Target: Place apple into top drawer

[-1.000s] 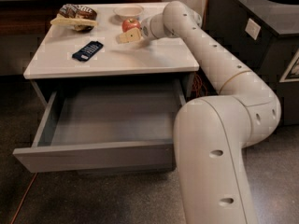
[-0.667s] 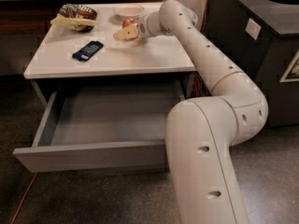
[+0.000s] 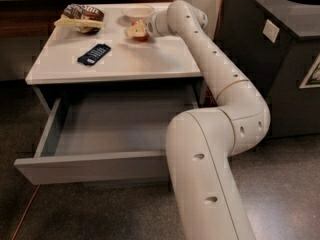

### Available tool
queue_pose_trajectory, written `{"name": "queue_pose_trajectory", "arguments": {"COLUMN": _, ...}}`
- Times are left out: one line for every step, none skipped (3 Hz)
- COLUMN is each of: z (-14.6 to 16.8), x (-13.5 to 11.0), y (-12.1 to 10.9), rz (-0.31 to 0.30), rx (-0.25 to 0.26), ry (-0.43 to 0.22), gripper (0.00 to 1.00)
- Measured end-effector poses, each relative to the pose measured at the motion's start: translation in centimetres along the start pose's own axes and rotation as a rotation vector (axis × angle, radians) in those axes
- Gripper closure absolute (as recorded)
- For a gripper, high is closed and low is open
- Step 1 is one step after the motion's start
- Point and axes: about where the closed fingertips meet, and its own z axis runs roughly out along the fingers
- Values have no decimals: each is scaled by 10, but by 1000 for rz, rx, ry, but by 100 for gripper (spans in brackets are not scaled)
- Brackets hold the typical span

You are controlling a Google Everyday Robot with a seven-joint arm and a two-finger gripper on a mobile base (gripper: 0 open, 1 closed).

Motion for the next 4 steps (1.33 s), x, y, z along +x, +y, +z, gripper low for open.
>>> {"name": "queue_pose_trajectory", "arguments": {"z": -1, "x": -3, "y": -4, "rz": 5, "rx": 5, "ry": -14, "gripper": 44}}
{"name": "queue_pose_trajectory", "arguments": {"z": -22, "x": -15, "y": -3, "rz": 0, "rx": -17, "ry": -45, "gripper": 69}}
{"name": "queue_pose_trajectory", "arguments": {"z": -63, "x": -36, "y": 7, "rz": -19, "rx": -48, "ry": -98, "gripper": 91}}
{"name": "queue_pose_trajectory", "arguments": {"z": -128, "x": -68, "y": 39, "rz": -52, "rx": -94, "ry": -167, "gripper": 100}}
